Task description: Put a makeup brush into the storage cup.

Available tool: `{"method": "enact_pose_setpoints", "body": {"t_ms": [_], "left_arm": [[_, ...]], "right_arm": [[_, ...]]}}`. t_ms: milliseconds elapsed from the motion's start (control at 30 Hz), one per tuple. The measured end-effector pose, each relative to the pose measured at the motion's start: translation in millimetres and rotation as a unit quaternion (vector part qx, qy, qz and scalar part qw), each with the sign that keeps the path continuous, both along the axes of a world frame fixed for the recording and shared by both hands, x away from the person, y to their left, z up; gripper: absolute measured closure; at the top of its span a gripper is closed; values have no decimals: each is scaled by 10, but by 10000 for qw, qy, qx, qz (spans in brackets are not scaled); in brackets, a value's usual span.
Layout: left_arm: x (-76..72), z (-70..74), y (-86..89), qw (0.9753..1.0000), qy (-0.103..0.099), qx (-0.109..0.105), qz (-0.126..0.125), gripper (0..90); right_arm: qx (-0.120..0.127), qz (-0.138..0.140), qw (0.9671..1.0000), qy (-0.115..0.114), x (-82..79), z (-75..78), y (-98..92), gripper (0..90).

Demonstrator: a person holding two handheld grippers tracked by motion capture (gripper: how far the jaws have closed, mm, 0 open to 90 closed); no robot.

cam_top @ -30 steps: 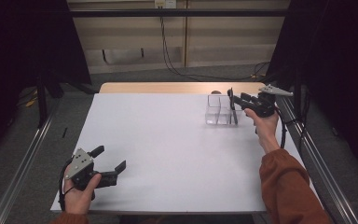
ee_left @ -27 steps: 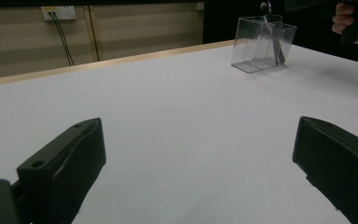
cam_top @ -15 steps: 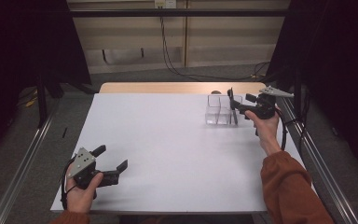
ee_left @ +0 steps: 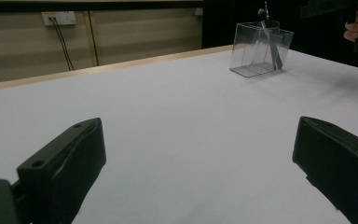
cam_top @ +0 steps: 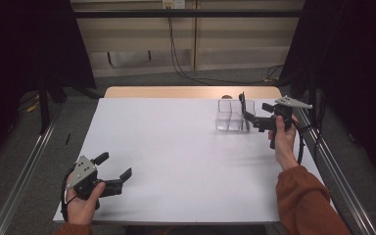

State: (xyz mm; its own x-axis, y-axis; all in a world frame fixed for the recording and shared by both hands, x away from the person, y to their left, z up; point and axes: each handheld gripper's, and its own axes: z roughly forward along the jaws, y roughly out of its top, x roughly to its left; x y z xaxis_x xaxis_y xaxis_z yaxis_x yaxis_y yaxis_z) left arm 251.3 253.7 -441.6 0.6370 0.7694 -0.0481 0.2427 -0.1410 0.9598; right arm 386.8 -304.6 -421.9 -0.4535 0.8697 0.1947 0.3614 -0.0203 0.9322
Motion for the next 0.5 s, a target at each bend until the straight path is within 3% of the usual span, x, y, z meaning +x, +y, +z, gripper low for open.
{"method": "enact_pose_setpoints", "body": {"t_ms": [200, 500], "left_arm": [[-5, 2, 7, 10000, -2, -6, 14, 25], [-10, 5, 9, 10000, -12, 13, -2, 25]], "right_arm": [[-193, -252, 9995, -35, -97, -14, 16, 29], [-224, -110, 9997, -33, -257, -61, 15, 24]]}}
